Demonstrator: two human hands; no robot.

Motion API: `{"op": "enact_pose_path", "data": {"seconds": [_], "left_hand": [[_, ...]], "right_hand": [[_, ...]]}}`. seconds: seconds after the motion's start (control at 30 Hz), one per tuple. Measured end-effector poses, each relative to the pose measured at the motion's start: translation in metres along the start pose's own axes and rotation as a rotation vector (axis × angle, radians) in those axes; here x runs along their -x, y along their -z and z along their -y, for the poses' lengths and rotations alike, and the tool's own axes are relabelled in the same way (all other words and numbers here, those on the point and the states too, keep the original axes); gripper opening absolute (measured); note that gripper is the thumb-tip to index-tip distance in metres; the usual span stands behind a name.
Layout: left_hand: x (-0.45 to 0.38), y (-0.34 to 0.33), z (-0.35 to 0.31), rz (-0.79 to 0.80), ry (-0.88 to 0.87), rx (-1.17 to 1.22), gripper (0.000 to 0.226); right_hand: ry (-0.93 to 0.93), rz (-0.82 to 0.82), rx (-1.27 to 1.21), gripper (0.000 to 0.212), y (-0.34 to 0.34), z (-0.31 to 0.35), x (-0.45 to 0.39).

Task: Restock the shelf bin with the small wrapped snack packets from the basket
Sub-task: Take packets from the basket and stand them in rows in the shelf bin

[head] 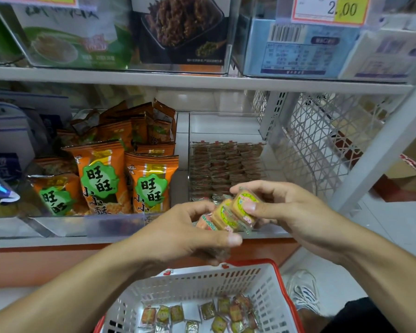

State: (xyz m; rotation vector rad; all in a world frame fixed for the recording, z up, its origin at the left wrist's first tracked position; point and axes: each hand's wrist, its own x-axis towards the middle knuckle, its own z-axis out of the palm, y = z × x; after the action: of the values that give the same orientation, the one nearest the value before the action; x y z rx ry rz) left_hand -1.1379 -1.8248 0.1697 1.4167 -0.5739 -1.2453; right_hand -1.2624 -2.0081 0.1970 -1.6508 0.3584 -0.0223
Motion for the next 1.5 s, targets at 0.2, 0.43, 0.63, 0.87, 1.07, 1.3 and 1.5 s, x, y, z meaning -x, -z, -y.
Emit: {"op": "enact_pose_path", "data": {"seconds": [0.2, 0.43, 0.63, 0.87, 1.07, 1.3, 1.5], "left_hand": [[0.005, 0.001, -0.003, 0.138, 0.132, -0.159, 0.048], [0.011, 0.008, -0.011, 0.176, 0.048, -0.12, 0.069], [0.012, 0.013, -0.011, 0.22, 0.014, 0.055, 0.054], [-0.002, -0.002, 0.0, -0.034, -0.07, 0.021, 0.048], [0.001, 0.009, -0.01, 0.053, -0.064, -0.135, 0.062], [0.005, 0.011, -0.009, 0.054, -0.097, -0.176, 0.015], [0.001, 0.008, -0.006, 0.015, -0.095, -0.23, 0.006]], "right_hand": [[-0.104, 0.214, 0.056, 0.042, -0.004, 0.0, 0.003], [-0.208, 0.183, -0.244, 0.039, 0.001, 0.005, 0.002], [-0.158, 0.137, -0.338, 0.033, 0.006, 0.005, -0.001], [-0.162, 0.056, -0.406, 0.043, -0.002, 0.001, -0.008], [-0.234, 0.243, -0.298, 0.04, 0.007, 0.01, -0.001], [-0.131, 0.179, -0.276, 0.039, 0.007, 0.006, -0.001], [0.01, 0.055, -0.071, 0.044, -0.008, -0.003, -0.006]]}}
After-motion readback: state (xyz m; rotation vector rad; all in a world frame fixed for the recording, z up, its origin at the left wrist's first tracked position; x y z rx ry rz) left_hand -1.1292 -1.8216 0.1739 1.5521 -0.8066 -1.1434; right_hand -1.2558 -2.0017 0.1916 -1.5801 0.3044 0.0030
